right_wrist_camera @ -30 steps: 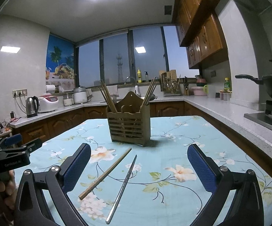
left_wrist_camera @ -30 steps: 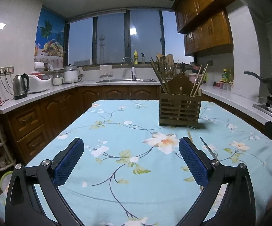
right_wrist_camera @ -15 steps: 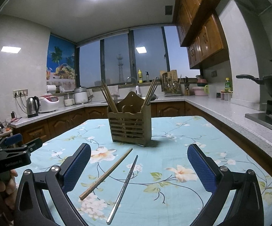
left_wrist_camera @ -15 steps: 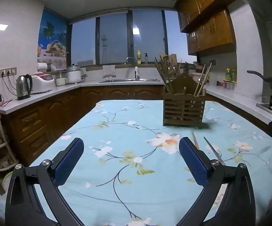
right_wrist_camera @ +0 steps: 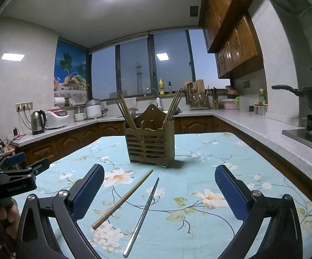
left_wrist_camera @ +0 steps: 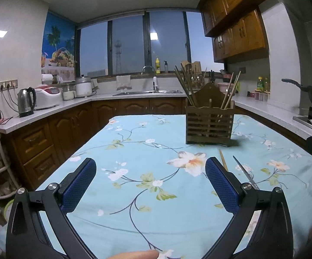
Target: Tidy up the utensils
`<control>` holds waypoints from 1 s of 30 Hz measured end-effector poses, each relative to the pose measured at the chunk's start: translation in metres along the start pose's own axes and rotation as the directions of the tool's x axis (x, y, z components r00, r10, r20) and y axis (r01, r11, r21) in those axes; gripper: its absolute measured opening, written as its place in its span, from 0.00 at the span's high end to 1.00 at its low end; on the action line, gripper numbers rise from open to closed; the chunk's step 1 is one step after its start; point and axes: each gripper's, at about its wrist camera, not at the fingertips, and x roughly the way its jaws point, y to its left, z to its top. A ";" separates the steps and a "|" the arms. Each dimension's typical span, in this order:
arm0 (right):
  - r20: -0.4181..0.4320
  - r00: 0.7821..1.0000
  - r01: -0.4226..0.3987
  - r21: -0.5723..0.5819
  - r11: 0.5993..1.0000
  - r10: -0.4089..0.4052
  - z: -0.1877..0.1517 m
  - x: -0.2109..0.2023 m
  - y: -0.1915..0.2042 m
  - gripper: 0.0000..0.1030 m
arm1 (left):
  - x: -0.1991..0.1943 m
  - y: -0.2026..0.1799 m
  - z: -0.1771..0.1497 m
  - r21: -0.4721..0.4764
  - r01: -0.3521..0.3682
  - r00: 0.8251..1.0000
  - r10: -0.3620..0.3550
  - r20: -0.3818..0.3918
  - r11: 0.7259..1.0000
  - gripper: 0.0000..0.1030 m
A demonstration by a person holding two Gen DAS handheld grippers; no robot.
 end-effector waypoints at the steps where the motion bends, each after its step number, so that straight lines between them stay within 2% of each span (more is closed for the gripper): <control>1: 0.000 1.000 0.000 0.000 1.000 0.000 0.000 -0.001 0.001 0.00 | 0.000 0.000 0.000 -0.001 -0.001 1.000 0.001 0.000 1.000 0.00; 30: 0.008 1.000 -0.006 0.004 1.000 0.006 0.001 -0.006 0.007 0.00 | -0.008 0.000 0.007 0.014 -0.005 1.000 0.005 0.022 1.000 0.00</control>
